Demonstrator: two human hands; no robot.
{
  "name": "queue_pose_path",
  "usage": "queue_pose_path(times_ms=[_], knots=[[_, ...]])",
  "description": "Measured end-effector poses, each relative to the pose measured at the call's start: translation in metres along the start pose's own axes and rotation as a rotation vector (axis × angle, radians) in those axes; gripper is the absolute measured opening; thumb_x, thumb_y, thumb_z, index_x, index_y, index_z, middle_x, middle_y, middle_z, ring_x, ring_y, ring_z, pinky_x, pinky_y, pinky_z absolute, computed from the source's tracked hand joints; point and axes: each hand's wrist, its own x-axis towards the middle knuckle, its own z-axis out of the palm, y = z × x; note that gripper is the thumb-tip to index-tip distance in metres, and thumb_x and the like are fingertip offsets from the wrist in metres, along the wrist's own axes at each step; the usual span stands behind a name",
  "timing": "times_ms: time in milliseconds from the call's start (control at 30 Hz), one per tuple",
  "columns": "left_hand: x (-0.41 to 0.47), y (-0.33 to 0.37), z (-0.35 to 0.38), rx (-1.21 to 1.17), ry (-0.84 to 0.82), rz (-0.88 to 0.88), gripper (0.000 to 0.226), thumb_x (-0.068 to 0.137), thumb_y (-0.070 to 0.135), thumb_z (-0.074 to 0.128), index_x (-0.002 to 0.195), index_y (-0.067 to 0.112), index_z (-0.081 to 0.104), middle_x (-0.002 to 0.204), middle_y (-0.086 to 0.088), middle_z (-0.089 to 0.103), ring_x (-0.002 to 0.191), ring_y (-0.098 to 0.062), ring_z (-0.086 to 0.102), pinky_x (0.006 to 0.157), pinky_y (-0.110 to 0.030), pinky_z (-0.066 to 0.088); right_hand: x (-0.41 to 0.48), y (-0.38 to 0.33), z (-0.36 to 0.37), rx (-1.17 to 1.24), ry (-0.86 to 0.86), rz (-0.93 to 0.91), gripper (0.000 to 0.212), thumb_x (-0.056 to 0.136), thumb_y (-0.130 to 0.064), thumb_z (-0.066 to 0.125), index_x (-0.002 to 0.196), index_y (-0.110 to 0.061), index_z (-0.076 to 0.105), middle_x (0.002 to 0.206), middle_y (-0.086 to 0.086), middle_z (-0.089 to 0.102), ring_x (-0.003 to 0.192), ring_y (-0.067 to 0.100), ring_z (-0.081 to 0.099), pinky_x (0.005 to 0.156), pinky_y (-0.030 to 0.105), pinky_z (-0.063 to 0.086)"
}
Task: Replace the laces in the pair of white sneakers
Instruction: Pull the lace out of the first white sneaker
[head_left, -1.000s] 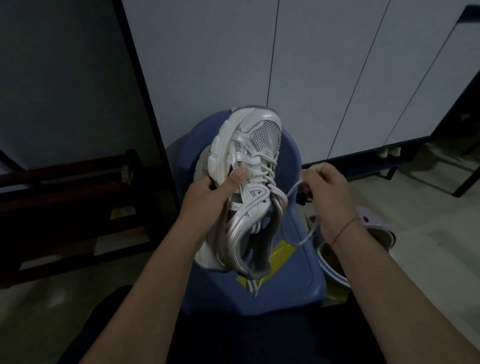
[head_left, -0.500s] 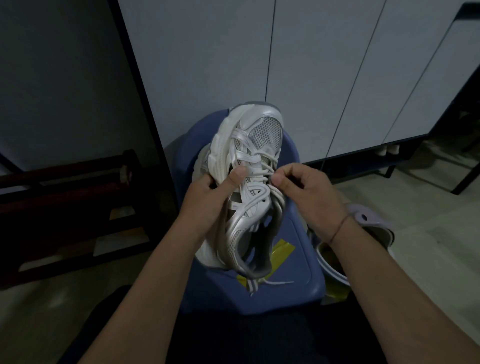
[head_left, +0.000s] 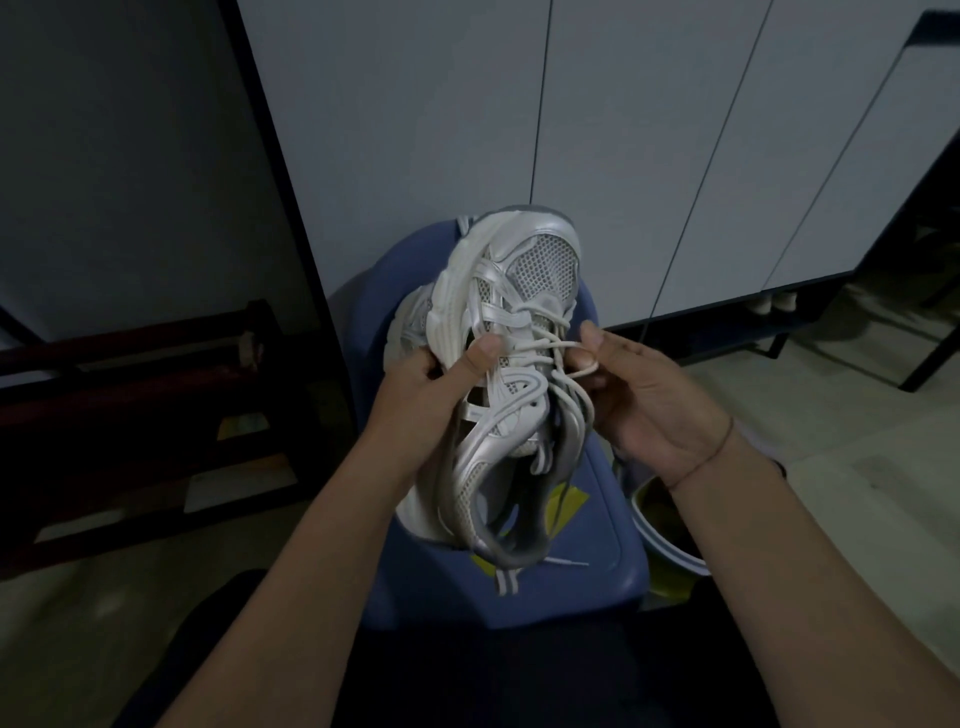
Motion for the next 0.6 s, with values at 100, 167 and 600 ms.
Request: queue_pose_path(times_ms=[100,167,600], knots=[[0.000,-0.001,0.001,-0.029,0.010,-0.012,0.044,0.066,0.054,0.071,0.099,0.026,0.073,0.098,0.007,0.076,0.097,-0.011,0.071,0.097,-0.039,0.053,0.001,0.006,0.000,-0.020,0.041,-0.028,0.028,0.091,-0.012,0.050,0.069,-0.011,0.066,0.059,-0.002,0.057,0.053,0.008,0.052,0.058,0.019,0.048],[0.000,-0.002,-0.002,-0.058,0.020,-0.027,0.046,0.067,0.053,0.073,0.103,0.025,0.073,0.100,0.006,0.076,0.098,-0.014,0.071,0.097,-0.041,0.052,0.002,0.011,-0.002,-0.146,0.076,-0.092,0.009,0.081,-0.014,0.059,0.080,-0.008,0.066,0.064,0.001,0.064,0.059,0.010,0.059,0.062,0.021,0.052],[0.002,0.001,-0.004,-0.057,-0.004,-0.017,0.046,0.076,0.054,0.075,0.112,0.024,0.072,0.104,0.005,0.075,0.101,-0.016,0.070,0.100,-0.042,0.050,0.001,0.007,-0.001,0.063,0.008,0.048,0.019,0.076,-0.028,0.064,0.068,-0.011,0.063,0.067,0.002,0.051,0.062,0.012,0.049,0.064,0.024,0.048]])
